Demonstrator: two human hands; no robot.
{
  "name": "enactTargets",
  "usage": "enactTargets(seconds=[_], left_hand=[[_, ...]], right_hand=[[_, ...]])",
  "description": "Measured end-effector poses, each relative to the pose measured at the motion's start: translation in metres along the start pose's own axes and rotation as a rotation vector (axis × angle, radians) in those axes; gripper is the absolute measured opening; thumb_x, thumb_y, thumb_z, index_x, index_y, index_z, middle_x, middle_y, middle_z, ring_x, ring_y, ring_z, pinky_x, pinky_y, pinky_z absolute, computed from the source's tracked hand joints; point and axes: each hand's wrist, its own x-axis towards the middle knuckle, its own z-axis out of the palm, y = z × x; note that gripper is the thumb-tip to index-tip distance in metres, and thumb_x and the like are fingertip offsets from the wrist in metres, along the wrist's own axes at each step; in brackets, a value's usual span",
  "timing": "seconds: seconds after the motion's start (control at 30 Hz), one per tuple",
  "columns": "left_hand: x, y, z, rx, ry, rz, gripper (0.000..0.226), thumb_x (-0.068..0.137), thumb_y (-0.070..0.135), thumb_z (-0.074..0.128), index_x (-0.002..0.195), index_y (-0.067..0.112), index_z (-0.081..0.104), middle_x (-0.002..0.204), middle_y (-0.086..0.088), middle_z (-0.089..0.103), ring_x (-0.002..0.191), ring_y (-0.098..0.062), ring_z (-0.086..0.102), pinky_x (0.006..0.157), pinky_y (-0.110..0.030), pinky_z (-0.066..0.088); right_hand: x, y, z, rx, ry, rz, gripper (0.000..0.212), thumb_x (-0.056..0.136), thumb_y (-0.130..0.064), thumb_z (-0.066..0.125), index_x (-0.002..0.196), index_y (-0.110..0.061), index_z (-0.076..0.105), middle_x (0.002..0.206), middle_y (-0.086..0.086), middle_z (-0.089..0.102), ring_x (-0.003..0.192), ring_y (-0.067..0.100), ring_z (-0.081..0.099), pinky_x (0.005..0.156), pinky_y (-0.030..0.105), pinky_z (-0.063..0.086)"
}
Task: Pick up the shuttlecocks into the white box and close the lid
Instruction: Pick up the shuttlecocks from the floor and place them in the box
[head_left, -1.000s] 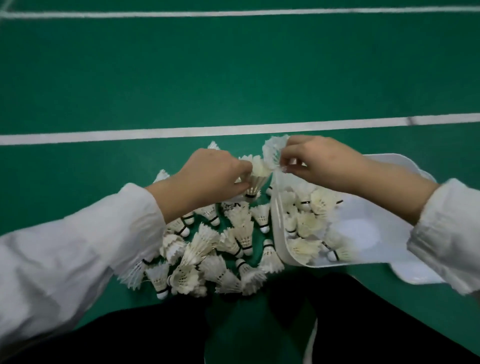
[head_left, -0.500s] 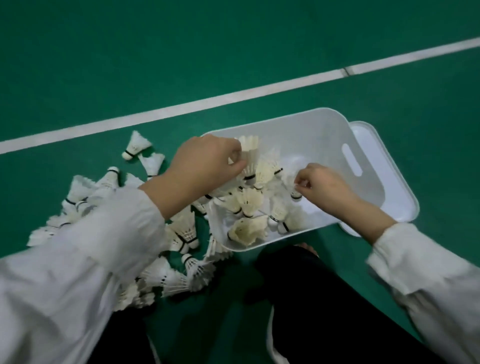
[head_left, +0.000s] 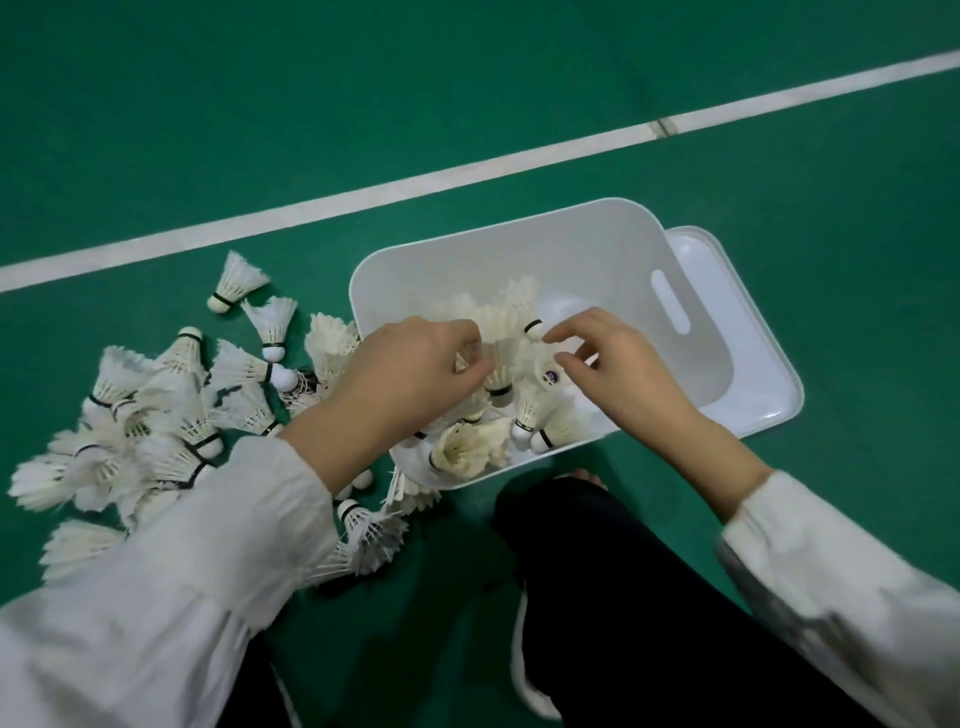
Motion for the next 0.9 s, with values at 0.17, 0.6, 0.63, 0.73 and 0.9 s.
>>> enactTargets(seconds=[0.17, 0.6, 0.63, 0.73, 0.9], left_hand=[[-0.002, 0.003, 0.004, -0.044, -0.031, 0.030, 0.026, 0.090, 0.043, 0.047, 0.102, 0.025, 0.060, 0.072, 0.010, 0.057, 0.066, -0.015, 0.050, 0.058, -0.027, 0.032], [-0.009, -0.019, -0.002, -0.232, -0.131, -0.060, 0.049, 0.088, 0.059, 0.034, 0.121, 0.022, 0.039, 0.075, 0.004, 0.061, 0.067, -0.011, 0.057, 0.062, -0.030, 0.047], [-0.008, -0.021, -0.003, -0.242, -0.134, -0.071, 0.050, 0.086, 0.061, 0.036, 0.114, 0.021, 0.043, 0.079, 0.003, 0.060, 0.071, -0.011, 0.056, 0.065, -0.031, 0.046], [-0.008, -0.028, -0.001, -0.214, -0.177, -0.047, 0.039, 0.082, 0.055, 0.053, 0.098, 0.021, 0.052, 0.093, 0.002, 0.055, 0.090, -0.017, 0.050, 0.077, -0.032, 0.043], [-0.009, -0.031, 0.005, -0.161, -0.148, -0.002, 0.013, 0.088, 0.034, 0.055, 0.087, 0.022, 0.052, 0.090, 0.003, 0.049, 0.094, -0.018, 0.046, 0.076, -0.027, 0.034]], right_hand=[[-0.021, -0.031, -0.004, 0.042, -0.079, -0.220, 0.041, 0.086, -0.011, 0.059, 0.124, -0.024, 0.048, 0.127, -0.010, 0.042, 0.077, 0.008, 0.058, 0.071, 0.023, 0.049], [-0.002, -0.010, 0.005, -0.260, -0.194, 0.070, 0.014, 0.084, -0.018, 0.064, 0.094, -0.007, 0.065, 0.090, 0.005, 0.056, 0.087, 0.023, 0.059, 0.075, 0.029, 0.043], [-0.003, -0.007, 0.009, -0.281, -0.237, 0.105, 0.015, 0.084, -0.016, 0.063, 0.095, -0.007, 0.066, 0.093, 0.008, 0.059, 0.090, 0.025, 0.060, 0.076, 0.029, 0.043], [-0.005, -0.009, 0.022, -0.259, -0.361, 0.163, 0.016, 0.084, -0.011, 0.061, 0.098, -0.007, 0.067, 0.101, 0.012, 0.065, 0.095, 0.026, 0.060, 0.082, 0.030, 0.046], [-0.002, -0.007, 0.019, -0.202, -0.420, 0.178, 0.020, 0.086, -0.015, 0.061, 0.106, -0.016, 0.065, 0.110, 0.002, 0.065, 0.088, 0.014, 0.055, 0.077, 0.025, 0.040]])
